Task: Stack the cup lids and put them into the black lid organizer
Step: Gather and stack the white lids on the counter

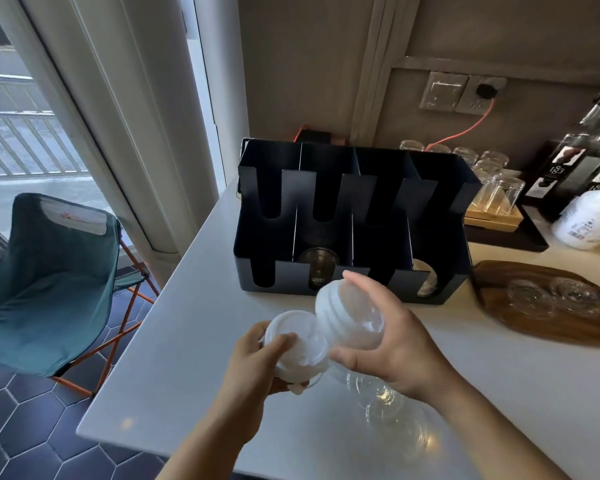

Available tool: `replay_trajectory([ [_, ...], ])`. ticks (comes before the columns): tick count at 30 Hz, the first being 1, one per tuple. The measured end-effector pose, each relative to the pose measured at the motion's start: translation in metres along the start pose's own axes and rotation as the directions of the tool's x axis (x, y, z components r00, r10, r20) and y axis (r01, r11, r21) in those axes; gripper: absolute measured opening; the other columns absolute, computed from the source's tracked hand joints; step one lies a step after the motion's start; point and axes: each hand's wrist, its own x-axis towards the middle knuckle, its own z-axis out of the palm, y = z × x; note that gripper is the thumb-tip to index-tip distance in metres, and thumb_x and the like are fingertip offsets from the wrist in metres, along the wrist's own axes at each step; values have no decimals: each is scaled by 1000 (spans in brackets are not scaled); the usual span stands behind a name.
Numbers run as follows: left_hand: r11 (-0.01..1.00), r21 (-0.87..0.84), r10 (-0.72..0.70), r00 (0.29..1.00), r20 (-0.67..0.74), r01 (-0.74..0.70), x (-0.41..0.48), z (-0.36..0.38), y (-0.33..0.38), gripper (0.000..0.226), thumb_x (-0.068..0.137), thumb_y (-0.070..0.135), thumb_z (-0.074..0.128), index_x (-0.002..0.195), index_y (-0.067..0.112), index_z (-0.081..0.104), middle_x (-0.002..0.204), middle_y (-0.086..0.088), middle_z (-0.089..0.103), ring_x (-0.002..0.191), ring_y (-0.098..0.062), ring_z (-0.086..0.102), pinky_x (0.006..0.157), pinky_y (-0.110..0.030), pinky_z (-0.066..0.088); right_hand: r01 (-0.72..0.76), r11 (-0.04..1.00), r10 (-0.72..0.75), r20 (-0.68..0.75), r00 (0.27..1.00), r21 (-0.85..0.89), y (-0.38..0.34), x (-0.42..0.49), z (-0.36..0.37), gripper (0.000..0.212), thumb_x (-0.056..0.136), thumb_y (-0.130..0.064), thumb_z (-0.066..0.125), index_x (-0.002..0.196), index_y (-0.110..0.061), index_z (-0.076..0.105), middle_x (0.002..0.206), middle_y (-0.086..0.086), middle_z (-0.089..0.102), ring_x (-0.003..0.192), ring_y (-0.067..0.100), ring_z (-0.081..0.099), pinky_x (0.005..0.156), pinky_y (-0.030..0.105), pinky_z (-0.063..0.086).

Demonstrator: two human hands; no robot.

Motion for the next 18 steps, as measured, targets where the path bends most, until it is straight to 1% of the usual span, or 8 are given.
replay_trajectory([
  [3,998,-62,16,991,131,-8,-3,19,8,24,99,11,56,118,7,69,92,-26,75,68,-37,70,66,-45,59,16,1000,-17,60,998,25,-5,0,7,97,62,-47,89,142,-55,35,135,-31,43,125,-7,43,95,12,41],
  [4,995,-100,19,988,156,-4,-3,25,12,26,100,12,53,119,5,68,88,-25,74,66,-35,67,65,-44,58,6,999,-8,58,998,38,-4,1,8,97,60,-52,86,142,-56,34,135,-31,43,125,-5,44,96,17,43],
  [6,984,-177,11,980,200,25,-2,33,16,34,104,23,46,121,4,69,86,-22,71,67,-31,61,63,-38,54,-32,996,30,36,999,77,0,3,8,97,57,-57,83,141,-56,35,133,-30,45,125,-4,45,99,24,45],
  [8,970,-234,-9,967,256,71,-1,39,18,46,107,38,39,122,8,71,92,-18,74,74,-27,65,69,-37,53,-52,995,52,10,999,80,6,4,6,99,56,-60,82,142,-53,35,133,-31,45,124,-4,46,100,25,45],
  [11,966,-256,10,976,217,47,-3,50,15,40,107,35,42,129,14,68,118,-23,76,95,-31,73,85,-47,56,-64,996,65,-14,998,66,12,3,5,98,59,-56,84,143,-51,35,130,-34,43,123,-2,46,98,22,44],
  [13,969,-245,34,989,143,2,-4,60,13,32,107,25,43,126,15,68,116,-22,76,91,-31,74,84,-49,56,-49,998,51,-45,998,37,12,1,6,95,64,-50,87,143,-51,35,127,-38,40,120,-9,43,93,11,40],
  [15,968,-251,61,991,118,-30,-5,66,11,32,108,22,41,122,16,69,111,-20,78,90,-30,77,83,-50,59,-41,999,42,-92,995,12,8,0,8,96,63,-58,83,145,-50,33,126,-40,38,118,-19,38,87,2,35],
  [18,967,-250,80,986,146,-42,-4,72,13,44,110,36,37,120,15,74,110,-17,80,96,-31,79,87,-49,61,-61,998,65,-155,986,32,7,0,10,99,61,-74,74,147,-46,33,131,-36,42,116,-22,39,86,-1,34],
])
